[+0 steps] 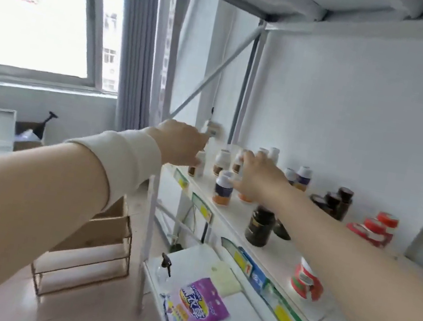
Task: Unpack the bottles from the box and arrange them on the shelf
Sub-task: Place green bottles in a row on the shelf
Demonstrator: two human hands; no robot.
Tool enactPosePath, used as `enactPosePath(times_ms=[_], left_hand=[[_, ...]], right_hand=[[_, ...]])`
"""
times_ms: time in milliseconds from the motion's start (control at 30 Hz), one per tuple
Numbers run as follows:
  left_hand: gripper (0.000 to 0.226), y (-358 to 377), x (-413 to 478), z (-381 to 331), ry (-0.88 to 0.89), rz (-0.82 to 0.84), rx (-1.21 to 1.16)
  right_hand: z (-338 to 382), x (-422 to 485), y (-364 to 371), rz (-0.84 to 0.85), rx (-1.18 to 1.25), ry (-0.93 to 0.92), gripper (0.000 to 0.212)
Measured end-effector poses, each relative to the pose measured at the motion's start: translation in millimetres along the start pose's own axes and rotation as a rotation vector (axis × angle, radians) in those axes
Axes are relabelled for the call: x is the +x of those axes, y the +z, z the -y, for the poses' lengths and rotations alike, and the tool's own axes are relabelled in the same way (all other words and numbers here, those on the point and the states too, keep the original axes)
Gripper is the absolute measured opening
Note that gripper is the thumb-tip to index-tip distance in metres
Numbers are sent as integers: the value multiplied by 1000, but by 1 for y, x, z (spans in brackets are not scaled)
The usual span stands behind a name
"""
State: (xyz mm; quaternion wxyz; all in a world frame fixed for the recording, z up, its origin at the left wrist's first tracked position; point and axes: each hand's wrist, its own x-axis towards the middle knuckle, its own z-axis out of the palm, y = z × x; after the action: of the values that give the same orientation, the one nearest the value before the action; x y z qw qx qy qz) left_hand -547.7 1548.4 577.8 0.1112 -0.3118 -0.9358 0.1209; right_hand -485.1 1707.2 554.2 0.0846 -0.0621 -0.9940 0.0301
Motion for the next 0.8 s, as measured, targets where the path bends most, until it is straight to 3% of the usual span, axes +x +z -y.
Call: enactPosePath(times_ms=[133,200,300,400,500,800], left_hand=[[38,74,-28,111,-168,174,-79],[40,121,-40,154,-228,343,-116],[48,197,-46,201,-262,632,-165],[50,264,-49,227,-226,797,-223],[48,320,-34,244,-196,866,-251],[40,437,71,320,-235,908,-378]], right_hand=[[106,61,57,95,47,-167,61],[156,82,94,199,80,-230,61],[213,106,157,471,79,-350,57],[248,126,217,803,-43,-420,53],[266,156,265,937,-98,-432,51],[268,311,399,1049,-31,-331,50]])
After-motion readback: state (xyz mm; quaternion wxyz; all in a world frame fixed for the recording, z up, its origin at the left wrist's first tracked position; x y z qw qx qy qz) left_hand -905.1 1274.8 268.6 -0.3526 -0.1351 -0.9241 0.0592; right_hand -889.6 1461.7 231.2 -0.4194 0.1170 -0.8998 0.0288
